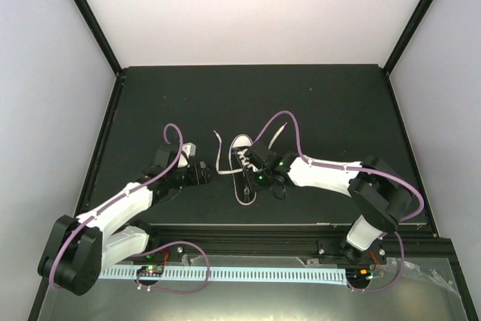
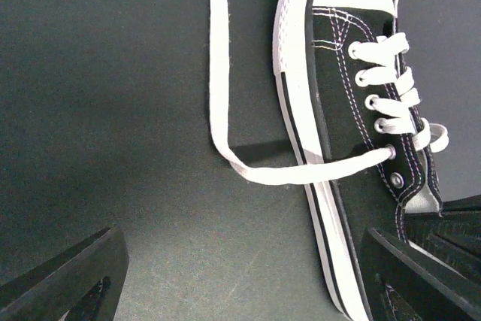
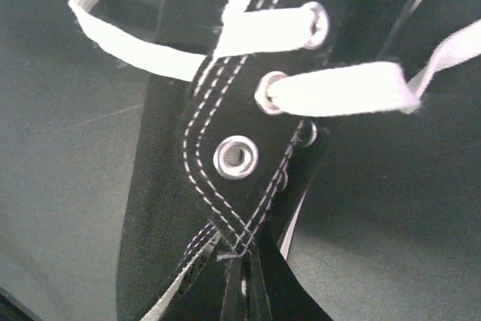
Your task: Tie the shoes
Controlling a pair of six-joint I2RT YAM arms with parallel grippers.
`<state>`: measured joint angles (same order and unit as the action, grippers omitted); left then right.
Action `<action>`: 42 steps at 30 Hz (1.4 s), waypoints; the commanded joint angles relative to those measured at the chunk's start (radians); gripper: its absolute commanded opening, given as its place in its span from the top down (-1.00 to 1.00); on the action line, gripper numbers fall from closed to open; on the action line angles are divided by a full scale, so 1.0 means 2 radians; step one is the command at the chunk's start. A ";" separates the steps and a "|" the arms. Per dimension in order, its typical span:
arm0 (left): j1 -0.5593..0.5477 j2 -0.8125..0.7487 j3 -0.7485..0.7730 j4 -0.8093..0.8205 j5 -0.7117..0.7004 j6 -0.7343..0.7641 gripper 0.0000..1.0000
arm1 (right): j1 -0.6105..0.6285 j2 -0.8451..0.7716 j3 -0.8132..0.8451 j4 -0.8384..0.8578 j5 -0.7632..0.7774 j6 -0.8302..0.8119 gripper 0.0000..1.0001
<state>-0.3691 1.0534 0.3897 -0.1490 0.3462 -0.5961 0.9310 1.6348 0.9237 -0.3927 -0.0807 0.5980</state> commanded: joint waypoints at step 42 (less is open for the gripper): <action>0.009 -0.156 0.030 -0.110 -0.082 0.009 -0.96 | -0.008 0.224 0.383 -0.132 0.059 -0.104 -0.23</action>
<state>-0.3592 0.7685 0.4484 -0.3450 0.1978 -0.5526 0.9371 1.9659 1.5780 -0.6491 0.0463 0.4641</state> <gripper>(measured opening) 0.982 0.637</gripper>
